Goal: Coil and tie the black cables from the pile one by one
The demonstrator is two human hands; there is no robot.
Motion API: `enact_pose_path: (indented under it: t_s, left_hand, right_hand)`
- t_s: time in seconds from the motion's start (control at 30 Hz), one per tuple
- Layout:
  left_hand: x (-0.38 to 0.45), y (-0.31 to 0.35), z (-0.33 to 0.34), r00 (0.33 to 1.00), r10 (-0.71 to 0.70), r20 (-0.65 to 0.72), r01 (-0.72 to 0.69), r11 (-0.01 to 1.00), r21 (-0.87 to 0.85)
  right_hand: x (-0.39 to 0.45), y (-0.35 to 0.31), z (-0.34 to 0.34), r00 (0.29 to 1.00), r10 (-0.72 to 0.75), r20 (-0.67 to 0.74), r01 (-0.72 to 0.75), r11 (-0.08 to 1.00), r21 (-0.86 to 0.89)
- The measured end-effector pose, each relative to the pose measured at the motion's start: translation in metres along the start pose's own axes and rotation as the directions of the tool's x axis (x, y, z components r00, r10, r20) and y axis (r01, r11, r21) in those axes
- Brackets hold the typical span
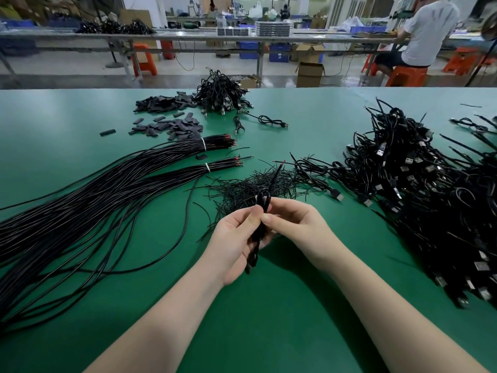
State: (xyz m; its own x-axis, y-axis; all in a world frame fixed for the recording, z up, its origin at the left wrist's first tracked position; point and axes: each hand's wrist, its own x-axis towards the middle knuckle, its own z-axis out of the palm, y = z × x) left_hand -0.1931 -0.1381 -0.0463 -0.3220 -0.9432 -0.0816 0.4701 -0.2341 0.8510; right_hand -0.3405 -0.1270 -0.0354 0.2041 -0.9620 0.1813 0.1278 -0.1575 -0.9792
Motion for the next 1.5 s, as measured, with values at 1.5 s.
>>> enact_pose_path:
  t_s: [1.5]
  left_hand:
    - [-0.062,0.147,-0.082,0.552,0.771,0.316,-0.2,-0.246,0.948]
  right_hand:
    - [0.014,-0.063,0.108,0.943,-0.319,0.093,0.282,0.622,-0.73]
